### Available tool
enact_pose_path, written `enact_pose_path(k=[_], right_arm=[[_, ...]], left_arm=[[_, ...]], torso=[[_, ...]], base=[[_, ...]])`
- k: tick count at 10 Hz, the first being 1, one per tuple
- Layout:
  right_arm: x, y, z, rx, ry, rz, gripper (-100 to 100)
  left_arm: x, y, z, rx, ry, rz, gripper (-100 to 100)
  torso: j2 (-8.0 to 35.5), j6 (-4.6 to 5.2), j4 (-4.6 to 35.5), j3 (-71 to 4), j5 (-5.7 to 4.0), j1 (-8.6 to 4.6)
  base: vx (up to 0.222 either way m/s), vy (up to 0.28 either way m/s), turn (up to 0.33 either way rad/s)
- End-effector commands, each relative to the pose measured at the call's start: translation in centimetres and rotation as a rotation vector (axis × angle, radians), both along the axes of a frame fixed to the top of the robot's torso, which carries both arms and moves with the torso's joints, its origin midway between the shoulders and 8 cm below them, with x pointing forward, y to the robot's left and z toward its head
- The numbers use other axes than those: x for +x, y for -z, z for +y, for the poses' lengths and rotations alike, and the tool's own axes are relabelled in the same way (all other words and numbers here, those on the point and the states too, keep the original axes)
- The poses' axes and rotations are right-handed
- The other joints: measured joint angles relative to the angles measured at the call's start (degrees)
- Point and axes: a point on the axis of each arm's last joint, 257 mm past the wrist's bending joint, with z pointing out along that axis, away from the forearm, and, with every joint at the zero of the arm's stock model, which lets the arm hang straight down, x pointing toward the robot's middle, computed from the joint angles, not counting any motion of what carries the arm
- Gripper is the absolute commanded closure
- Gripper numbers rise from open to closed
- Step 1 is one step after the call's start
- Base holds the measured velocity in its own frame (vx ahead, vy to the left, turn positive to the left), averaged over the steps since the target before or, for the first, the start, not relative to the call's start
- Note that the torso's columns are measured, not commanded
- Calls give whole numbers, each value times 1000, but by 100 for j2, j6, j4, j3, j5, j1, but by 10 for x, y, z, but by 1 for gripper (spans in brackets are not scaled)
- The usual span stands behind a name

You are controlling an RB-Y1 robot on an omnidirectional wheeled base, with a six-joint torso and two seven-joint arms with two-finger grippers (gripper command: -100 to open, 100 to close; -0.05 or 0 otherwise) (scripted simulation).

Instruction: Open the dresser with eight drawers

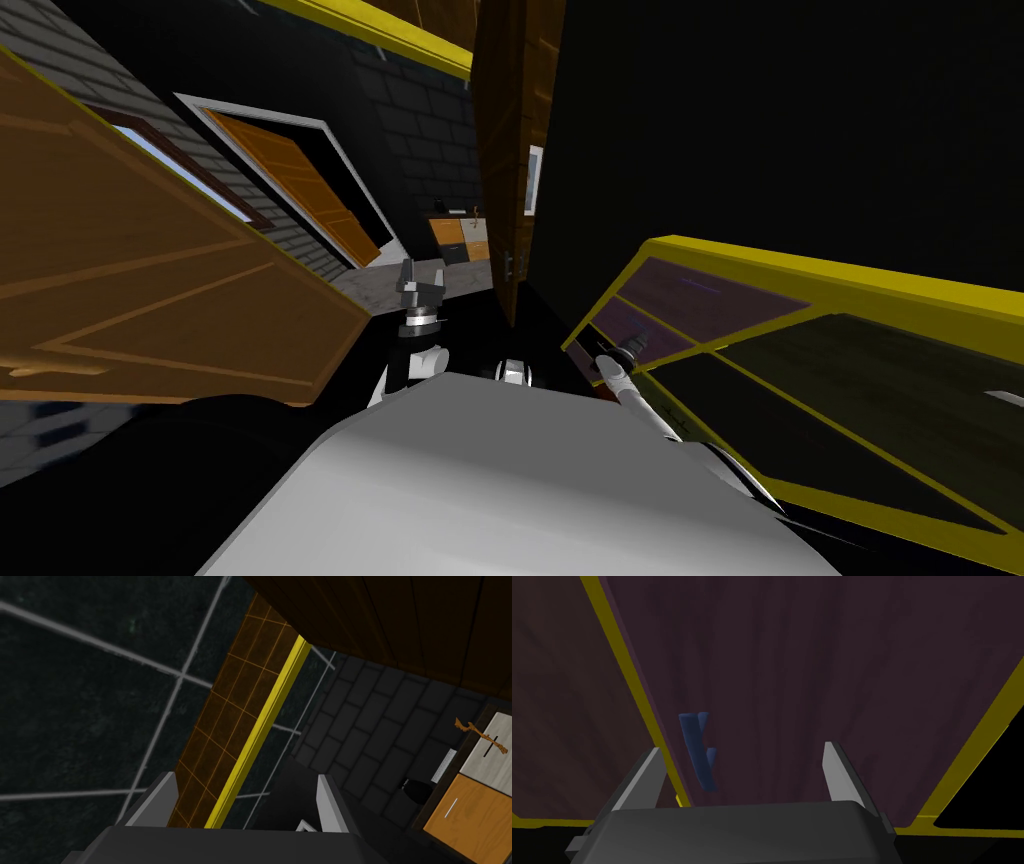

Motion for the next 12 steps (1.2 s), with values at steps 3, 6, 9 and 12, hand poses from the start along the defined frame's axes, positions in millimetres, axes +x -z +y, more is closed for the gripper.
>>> enact_pose_path(k=[3, 6, 9, 12], right_arm=[[-2, -22, -20, -80, -7, 15, -100], [-3, -25, -26, -82, -18, 15, -100], [1, -17, -10, -79, 13, 16, 100], [7, -27, -16, -84, 7, 13, 100]], left_arm=[[0, 0, 0, 0, 0, 0, 0], [0, 0, 0, 0, 0, 0, 0], [0, 0, 0, 0, 0, 0, 0], [0, 0, 0, 0, 0, 0, 0]], torso=[[4, 2, 0, 3, -1, 1], [-21, -1, -7, -14, 2, 10], [22, -3, -21, 23, -58, -60], [-26, 32, -33, -15, -27, 0]], base=[[32, 6, -29], [113, 44, -99], [-98, -53, 152], [-69, 105, -2]])
